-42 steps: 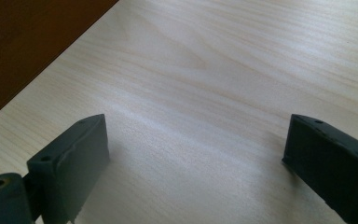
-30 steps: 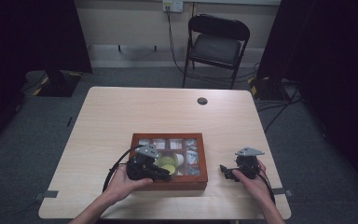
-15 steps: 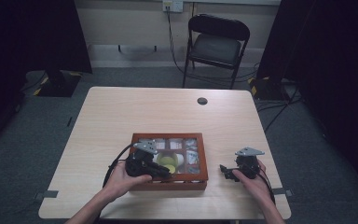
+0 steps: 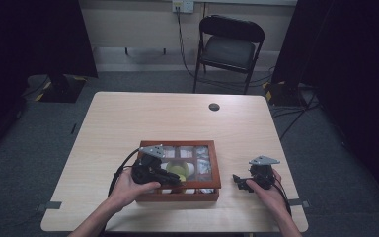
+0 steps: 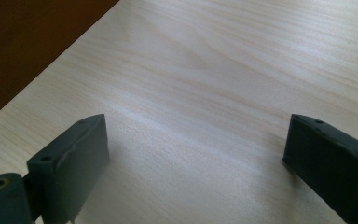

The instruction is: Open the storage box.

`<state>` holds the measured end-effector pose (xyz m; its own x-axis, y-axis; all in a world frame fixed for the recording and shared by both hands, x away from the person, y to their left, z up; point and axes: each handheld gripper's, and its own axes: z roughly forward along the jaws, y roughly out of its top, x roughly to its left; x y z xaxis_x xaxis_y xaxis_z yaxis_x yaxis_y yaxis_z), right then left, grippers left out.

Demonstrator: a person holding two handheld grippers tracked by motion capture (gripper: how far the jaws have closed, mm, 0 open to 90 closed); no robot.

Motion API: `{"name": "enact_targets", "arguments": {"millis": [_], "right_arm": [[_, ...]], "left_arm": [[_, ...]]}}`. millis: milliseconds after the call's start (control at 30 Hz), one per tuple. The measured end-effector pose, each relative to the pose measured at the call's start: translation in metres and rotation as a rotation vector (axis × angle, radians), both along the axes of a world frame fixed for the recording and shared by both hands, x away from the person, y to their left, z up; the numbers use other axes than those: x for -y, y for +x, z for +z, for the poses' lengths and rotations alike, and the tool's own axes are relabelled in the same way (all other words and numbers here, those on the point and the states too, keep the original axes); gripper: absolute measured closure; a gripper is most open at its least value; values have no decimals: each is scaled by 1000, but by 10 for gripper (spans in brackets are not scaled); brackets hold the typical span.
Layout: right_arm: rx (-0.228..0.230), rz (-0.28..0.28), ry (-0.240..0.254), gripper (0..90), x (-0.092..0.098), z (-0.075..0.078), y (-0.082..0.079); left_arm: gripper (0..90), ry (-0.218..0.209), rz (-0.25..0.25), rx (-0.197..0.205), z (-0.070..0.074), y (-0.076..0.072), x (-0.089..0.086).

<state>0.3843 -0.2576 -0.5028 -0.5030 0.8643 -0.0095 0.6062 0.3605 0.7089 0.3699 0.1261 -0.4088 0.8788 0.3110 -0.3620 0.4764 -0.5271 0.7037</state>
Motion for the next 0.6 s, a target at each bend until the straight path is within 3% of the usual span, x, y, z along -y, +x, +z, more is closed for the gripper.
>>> {"name": "enact_targets", "arguments": {"millis": [533, 600], "right_arm": [[0, 0, 0, 58, 0, 0, 0], [0, 0, 0, 58, 0, 0, 0]], "left_arm": [[813, -21, 5, -20, 11, 6, -1], [812, -40, 10, -25, 14, 8, -4]]}}
